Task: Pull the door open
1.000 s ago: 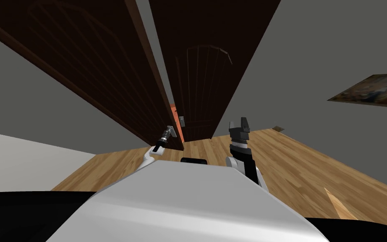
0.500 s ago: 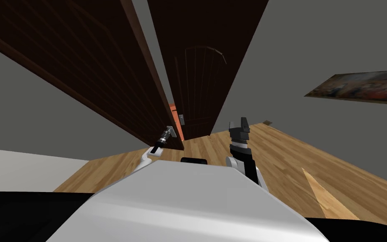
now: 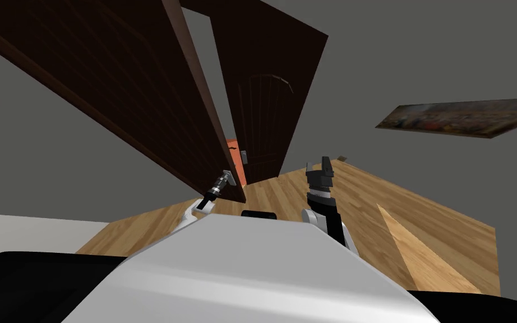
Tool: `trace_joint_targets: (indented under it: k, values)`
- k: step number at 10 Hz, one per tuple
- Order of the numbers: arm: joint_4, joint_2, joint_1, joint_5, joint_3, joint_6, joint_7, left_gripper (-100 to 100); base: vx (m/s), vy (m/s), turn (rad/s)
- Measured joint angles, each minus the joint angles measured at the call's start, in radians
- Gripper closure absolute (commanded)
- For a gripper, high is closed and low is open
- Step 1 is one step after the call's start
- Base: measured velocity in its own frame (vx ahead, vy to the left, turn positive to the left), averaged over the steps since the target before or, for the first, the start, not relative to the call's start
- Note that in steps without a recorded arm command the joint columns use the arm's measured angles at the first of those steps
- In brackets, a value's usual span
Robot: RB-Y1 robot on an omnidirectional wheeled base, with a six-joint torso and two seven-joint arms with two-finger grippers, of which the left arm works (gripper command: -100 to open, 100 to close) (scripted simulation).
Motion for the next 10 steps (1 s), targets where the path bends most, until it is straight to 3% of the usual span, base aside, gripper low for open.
trace_joint_targets:
  k: [2, 6, 9, 10]
  values:
    - [0.003, 0.011, 0.010, -0.002, -0.008, -0.014, 0.010, 100, -0.197, 0.121, -0.178]
    - [-0.011, 0.068, 0.052, -0.006, -0.026, -0.081, 0.052, 100, -0.206, 0.091, -0.115]
    - [-0.007, 0.096, 0.078, -0.009, -0.041, -0.124, 0.075, 100, -0.154, 0.091, -0.085]
    - [-0.006, 0.096, 0.081, -0.010, -0.044, -0.126, 0.077, 100, -0.128, 0.089, -0.149]
